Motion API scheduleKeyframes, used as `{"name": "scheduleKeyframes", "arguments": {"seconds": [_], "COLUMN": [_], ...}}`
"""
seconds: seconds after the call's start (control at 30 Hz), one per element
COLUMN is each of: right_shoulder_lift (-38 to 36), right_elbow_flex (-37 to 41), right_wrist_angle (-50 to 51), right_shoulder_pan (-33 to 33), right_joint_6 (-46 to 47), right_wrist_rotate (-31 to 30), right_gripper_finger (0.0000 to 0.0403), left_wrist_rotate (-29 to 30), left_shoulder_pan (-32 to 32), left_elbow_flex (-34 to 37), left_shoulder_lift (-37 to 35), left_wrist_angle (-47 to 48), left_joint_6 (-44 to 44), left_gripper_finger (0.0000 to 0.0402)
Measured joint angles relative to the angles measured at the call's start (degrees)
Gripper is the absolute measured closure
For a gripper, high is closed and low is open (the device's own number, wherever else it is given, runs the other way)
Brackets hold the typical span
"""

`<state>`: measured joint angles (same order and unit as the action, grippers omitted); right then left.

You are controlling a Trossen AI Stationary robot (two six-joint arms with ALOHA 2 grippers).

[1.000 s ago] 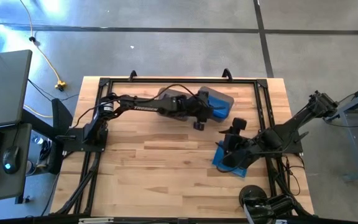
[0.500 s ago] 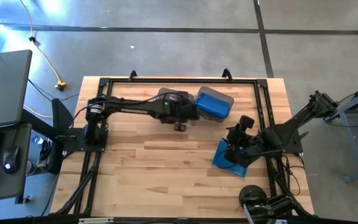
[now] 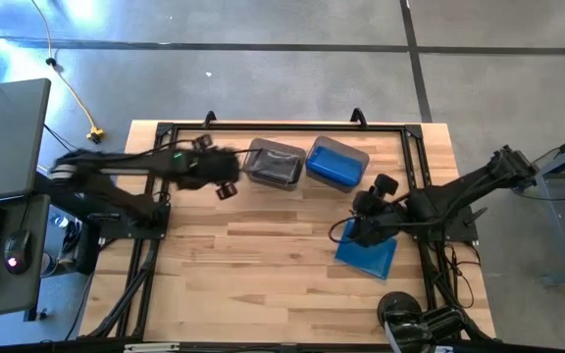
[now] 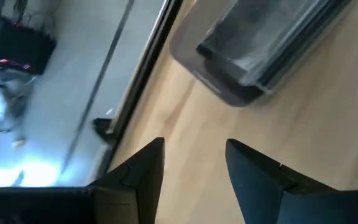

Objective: Pick & place jewel cases by type
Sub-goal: Put the blue CD case into the right black bin

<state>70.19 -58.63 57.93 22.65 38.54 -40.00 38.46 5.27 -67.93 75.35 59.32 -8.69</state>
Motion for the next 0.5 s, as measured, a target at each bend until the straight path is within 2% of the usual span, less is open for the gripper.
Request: {"name": "scheduleKeyframes", "arguments": {"seconds": [0.13,0.2,0.27,0.37,0.5], "right_shoulder_lift": [0.0,0.0,0.0,0.0,0.0], "right_elbow_flex": [5.0,9.2,13.5,20.1,28.4], "right_wrist_angle": [-4.8,-10.1,-16.6,-25.3,-34.7], "right_shoulder_pan": [-2.0,-2.7,-3.3,-4.2,-4.4], "right_joint_6": [0.0,-0.3,-0.5,-2.2,-6.7], "right_wrist_rotate": [10.1,14.7,16.7,17.6,17.8], "right_gripper_finger": [0.0192,0.0192,0.0192,0.0192,0.0192], "left_wrist_rotate": [-1.9,-5.5,-11.2,-17.8,-23.1], "left_shoulder_pan": [-2.3,-2.4,-2.3,-1.8,-2.0], "left_elbow_flex": [15.5,22.2,27.5,32.1,32.9], "left_shoulder_lift": [-13.5,-18.7,-22.3,-25.5,-26.6], "left_wrist_angle": [-21.5,-32.4,-41.3,-49.2,-49.2], "left_joint_6": [-0.7,-0.8,-0.8,-0.8,-2.5], "left_gripper_finger": [0.0234,0.0234,0.0234,0.0234,0.0234]}}
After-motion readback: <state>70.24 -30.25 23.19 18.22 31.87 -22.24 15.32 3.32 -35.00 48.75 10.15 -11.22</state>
